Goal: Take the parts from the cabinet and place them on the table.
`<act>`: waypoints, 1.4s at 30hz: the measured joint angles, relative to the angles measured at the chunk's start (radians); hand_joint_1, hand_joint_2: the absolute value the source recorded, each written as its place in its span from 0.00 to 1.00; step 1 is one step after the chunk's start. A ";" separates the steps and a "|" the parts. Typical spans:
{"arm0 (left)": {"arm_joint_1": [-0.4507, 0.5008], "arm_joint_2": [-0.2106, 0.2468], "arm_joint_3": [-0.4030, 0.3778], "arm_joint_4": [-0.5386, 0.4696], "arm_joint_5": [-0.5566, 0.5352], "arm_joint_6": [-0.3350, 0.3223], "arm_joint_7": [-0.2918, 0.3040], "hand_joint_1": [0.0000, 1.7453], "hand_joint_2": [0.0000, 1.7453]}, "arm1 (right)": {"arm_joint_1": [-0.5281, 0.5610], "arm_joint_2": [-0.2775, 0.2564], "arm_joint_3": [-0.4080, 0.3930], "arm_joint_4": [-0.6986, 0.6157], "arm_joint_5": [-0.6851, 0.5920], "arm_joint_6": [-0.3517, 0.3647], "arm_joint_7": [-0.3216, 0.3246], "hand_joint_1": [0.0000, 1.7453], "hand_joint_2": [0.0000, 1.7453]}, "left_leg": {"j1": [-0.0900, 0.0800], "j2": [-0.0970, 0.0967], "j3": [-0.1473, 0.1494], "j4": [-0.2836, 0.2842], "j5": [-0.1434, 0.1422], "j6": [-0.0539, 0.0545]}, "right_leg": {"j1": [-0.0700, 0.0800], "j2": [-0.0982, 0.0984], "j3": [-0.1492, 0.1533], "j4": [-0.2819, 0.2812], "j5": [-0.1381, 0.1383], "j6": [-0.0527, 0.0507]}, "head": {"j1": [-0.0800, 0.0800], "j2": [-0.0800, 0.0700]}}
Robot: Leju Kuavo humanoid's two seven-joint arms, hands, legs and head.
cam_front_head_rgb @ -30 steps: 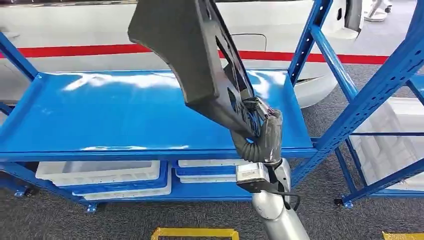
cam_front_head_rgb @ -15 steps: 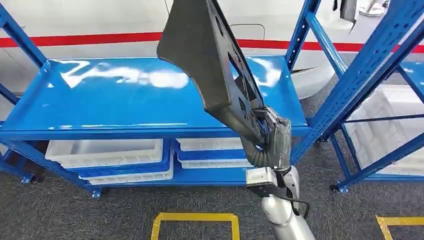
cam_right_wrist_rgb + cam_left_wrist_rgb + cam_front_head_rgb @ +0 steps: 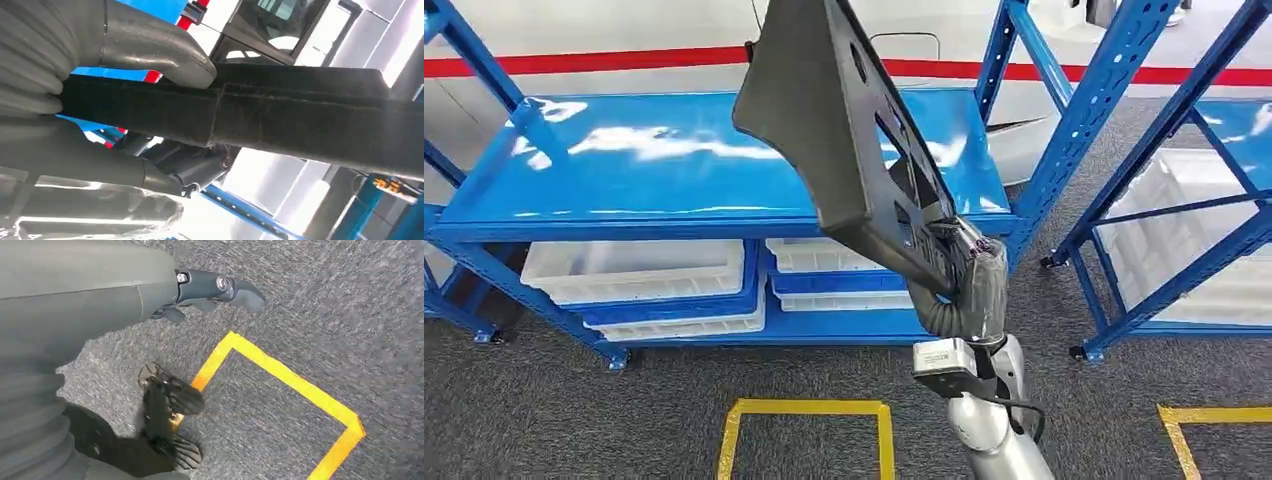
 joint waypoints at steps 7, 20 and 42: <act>-0.001 0.000 0.000 0.000 0.000 -0.010 -0.002 0.00 1.00 | 0.004 -0.005 -0.005 -0.006 0.002 -0.001 0.000 1.00 1.00 | -0.003 0.010 -0.071 -0.053 0.109 0.046 | 0.000 0.001 -0.066 0.150 -0.146 -0.004 | -0.001 0.000; 0.005 0.000 0.000 0.001 0.004 -0.030 -0.010 0.00 1.00 | 0.024 -0.006 -0.003 -0.023 0.002 0.036 -0.005 1.00 1.00 | 0.007 0.006 -0.233 0.023 0.174 -0.013 | -0.014 -0.002 0.134 -0.014 -0.128 -0.011 | -0.005 0.000; -0.002 -0.002 0.000 0.001 0.028 -0.045 -0.017 0.00 1.00 | 0.010 0.006 0.007 -0.058 -0.015 0.071 -0.006 1.00 1.00 | 0.000 0.011 -0.174 -0.031 0.183 0.039 | -0.004 0.001 -0.024 0.299 -0.136 0.043 | 0.001 0.000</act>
